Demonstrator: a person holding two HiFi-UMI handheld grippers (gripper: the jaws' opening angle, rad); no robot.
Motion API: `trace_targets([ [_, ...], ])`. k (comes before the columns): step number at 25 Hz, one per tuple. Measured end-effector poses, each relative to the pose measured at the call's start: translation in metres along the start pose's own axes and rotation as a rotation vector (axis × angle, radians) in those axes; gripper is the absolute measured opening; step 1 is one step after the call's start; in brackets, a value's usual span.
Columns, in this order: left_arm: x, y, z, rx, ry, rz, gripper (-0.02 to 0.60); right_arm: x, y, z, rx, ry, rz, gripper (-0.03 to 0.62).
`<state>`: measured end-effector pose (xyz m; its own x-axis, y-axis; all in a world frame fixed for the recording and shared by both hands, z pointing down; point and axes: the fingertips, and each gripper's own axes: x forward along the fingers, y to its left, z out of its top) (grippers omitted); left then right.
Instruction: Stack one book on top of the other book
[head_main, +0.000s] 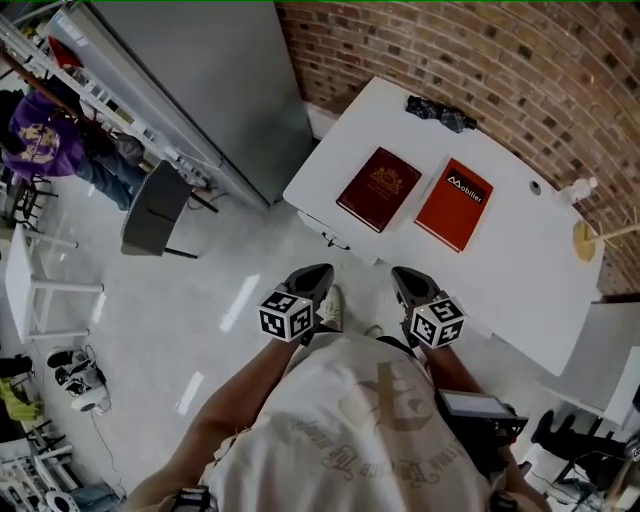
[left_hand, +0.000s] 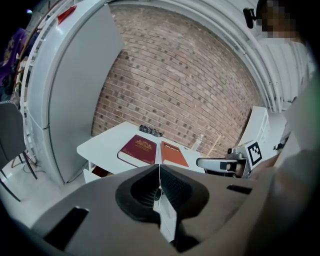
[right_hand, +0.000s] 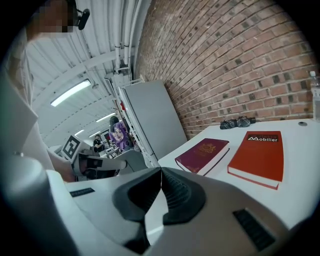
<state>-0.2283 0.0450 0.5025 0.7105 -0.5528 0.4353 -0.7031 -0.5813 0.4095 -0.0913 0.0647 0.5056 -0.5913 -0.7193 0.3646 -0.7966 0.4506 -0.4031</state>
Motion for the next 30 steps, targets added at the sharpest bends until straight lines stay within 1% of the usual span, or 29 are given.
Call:
trace_targets([
  [10,0.038,0.045,0.038,0.023,0.035,-0.138,0.021,0.037,-0.021,0.02,0.047,-0.012,-0.165,0.021],
  [16,0.049,0.063,0.047,0.033,0.076,-0.212,0.021,0.048,-0.024,0.024,0.083,-0.027,-0.259,0.021],
  [23,0.059,0.08,0.055,0.015,0.089,-0.244,0.021,0.059,-0.033,0.029,0.092,0.0,-0.328,0.022],
  [30,0.075,0.088,0.06,0.01,0.103,-0.247,0.021,0.071,-0.052,0.031,0.114,0.016,-0.338,0.023],
])
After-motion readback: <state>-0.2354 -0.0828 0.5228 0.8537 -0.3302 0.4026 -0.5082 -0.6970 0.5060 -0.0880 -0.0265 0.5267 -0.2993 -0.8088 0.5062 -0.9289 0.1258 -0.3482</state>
